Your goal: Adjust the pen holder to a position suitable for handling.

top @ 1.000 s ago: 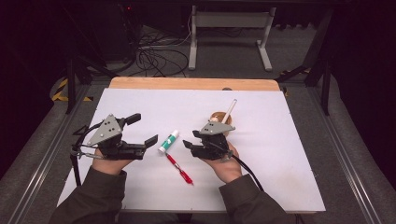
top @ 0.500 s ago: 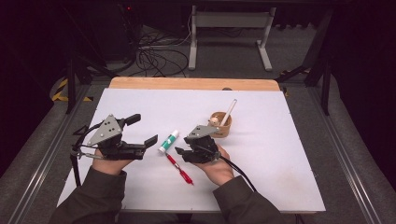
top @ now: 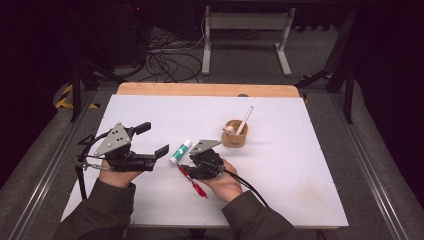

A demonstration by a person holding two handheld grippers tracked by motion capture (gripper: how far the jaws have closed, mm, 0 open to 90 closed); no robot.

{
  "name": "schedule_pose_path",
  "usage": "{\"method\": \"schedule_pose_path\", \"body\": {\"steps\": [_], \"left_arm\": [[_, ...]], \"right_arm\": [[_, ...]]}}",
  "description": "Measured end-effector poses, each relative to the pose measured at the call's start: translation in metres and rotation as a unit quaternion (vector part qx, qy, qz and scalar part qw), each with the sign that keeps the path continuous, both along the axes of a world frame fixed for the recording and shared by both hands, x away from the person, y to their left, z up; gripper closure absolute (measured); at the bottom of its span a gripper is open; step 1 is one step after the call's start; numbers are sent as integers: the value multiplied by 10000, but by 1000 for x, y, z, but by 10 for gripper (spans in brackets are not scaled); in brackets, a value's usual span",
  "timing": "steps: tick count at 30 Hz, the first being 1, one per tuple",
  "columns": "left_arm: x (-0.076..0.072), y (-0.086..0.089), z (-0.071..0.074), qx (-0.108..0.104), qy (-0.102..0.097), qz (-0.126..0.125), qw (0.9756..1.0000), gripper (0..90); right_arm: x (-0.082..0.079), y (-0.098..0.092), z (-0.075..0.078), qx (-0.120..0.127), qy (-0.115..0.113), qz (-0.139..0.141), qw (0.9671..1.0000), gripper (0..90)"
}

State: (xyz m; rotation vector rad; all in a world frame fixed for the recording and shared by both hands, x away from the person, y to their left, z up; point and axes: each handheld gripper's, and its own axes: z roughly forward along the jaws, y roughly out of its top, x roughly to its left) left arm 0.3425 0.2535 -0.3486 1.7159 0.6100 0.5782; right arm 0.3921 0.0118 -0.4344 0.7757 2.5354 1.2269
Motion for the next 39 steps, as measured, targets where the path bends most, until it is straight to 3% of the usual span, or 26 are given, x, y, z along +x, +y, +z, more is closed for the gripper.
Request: {"method": "schedule_pose_path", "body": {"steps": [18, 29, 39], "left_arm": [[1, 2, 0, -26, 12, 14, 10000, 115], [1, 2, -1, -9, 28, 16, 10000, 120], [1, 2, -2, -31, 42, 25, 10000, 120]], "right_arm": [[0, 18, -19, -325, 270, -42, 9991, 601], [-5, 28, -26, -665, 112, -62, 9977, 631], [-1, 25, -23, -787, 221, 89, 9966, 752]]}}
